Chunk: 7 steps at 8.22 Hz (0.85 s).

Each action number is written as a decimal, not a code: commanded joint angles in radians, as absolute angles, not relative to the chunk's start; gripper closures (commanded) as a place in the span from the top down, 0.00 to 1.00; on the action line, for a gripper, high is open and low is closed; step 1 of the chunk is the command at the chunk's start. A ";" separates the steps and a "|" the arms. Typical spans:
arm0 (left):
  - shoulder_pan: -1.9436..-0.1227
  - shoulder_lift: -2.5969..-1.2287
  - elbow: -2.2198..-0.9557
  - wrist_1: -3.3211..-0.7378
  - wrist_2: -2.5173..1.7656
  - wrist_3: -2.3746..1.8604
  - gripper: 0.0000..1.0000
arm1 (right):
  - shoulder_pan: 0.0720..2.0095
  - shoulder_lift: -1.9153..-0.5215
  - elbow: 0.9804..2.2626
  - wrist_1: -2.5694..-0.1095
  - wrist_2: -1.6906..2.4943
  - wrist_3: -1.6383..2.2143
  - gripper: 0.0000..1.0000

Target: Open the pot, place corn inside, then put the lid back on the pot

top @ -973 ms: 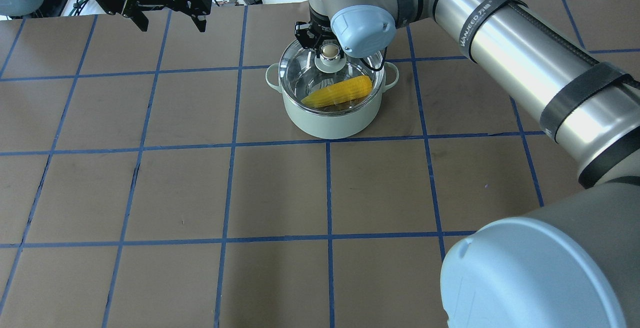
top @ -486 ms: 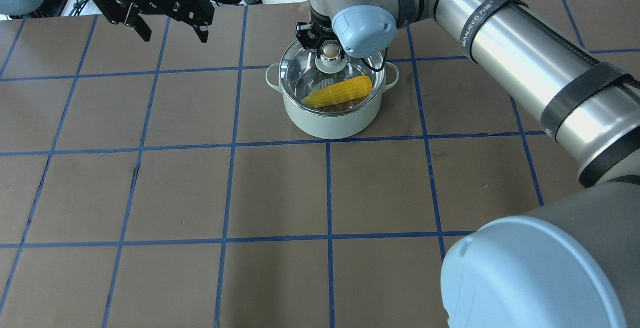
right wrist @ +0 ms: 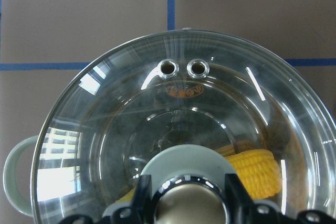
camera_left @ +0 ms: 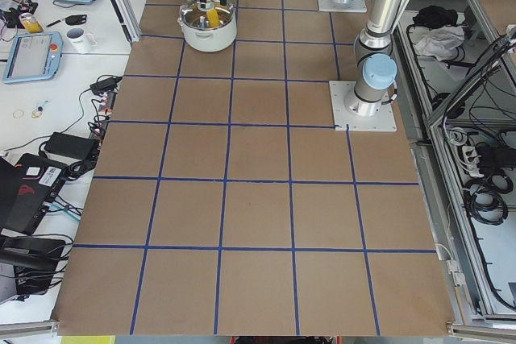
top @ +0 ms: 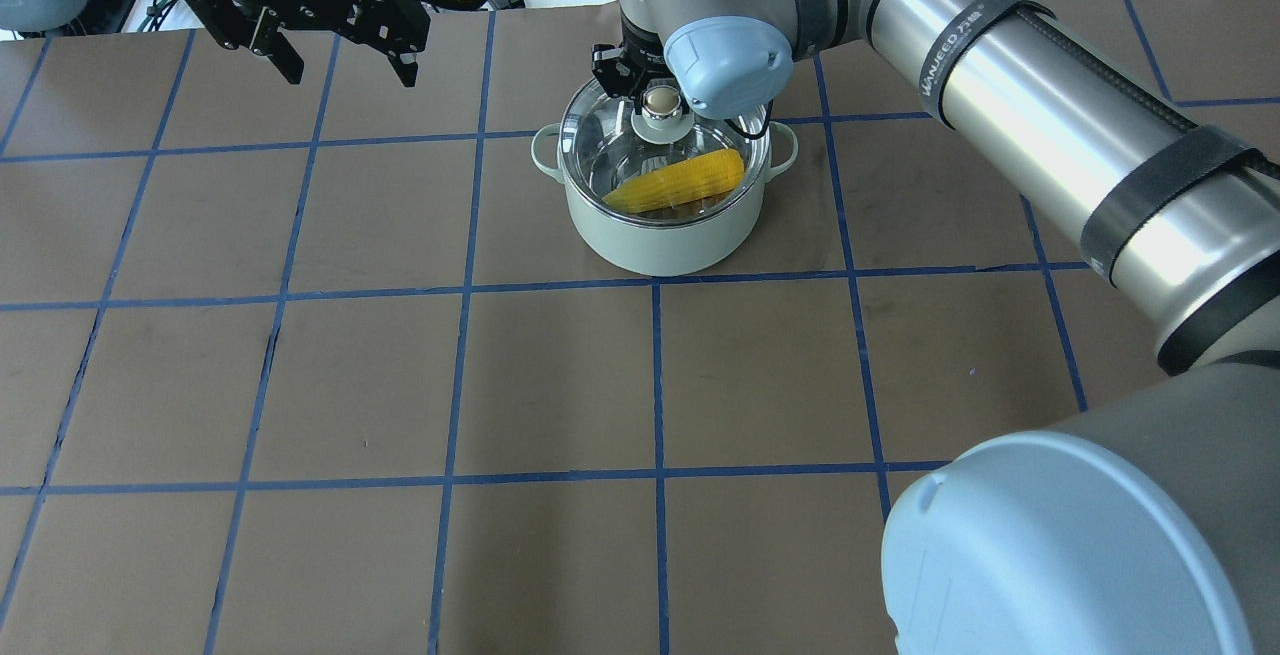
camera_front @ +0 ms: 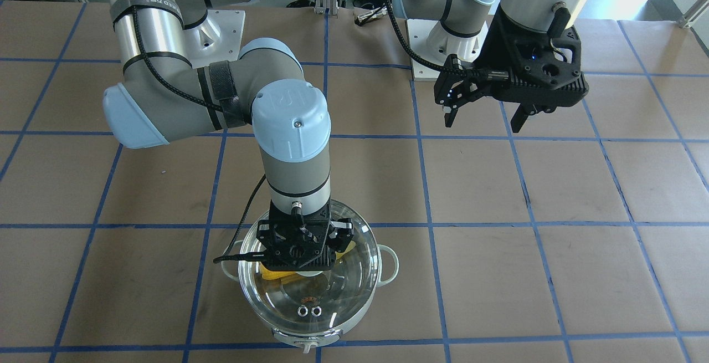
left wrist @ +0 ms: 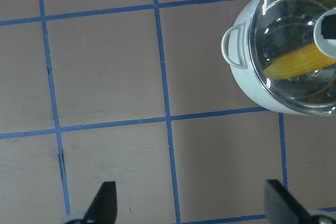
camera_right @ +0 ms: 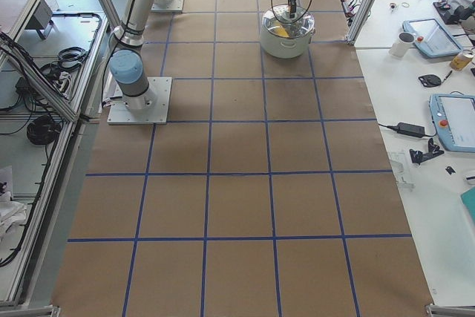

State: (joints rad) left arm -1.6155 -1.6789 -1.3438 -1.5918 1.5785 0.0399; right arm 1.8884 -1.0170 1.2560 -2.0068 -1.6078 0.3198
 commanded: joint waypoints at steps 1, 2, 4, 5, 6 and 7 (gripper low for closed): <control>-1.620 -1.677 -1.345 -1.600 1.578 0.040 1.00 | 1.888 -1.017 1.259 -2.013 -1.609 0.313 0.11; -1.620 -1.678 -1.345 -1.598 1.577 0.040 1.00 | 1.888 -1.017 1.259 -2.013 -1.609 0.313 0.11; -1.614 -1.678 -1.351 -1.598 1.575 0.040 1.00 | 1.888 -1.017 1.262 -2.013 -1.609 0.314 0.11; -1.614 -1.674 -1.373 -1.594 1.569 0.040 1.00 | 1.888 -1.017 1.264 -2.013 -1.609 0.314 0.11; -1.614 -1.666 -1.384 -1.592 1.569 0.040 1.00 | 1.888 -1.017 1.266 -2.013 -1.609 0.314 0.11; -1.614 -1.664 -1.384 -1.592 1.574 0.040 1.00 | 1.888 -1.017 1.269 -2.013 -1.609 0.316 0.11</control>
State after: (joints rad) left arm -1.6144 -1.6708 -1.3726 -1.5942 1.5710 0.0399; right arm 1.8884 -1.0172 1.2642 -2.0126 -1.6091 0.3144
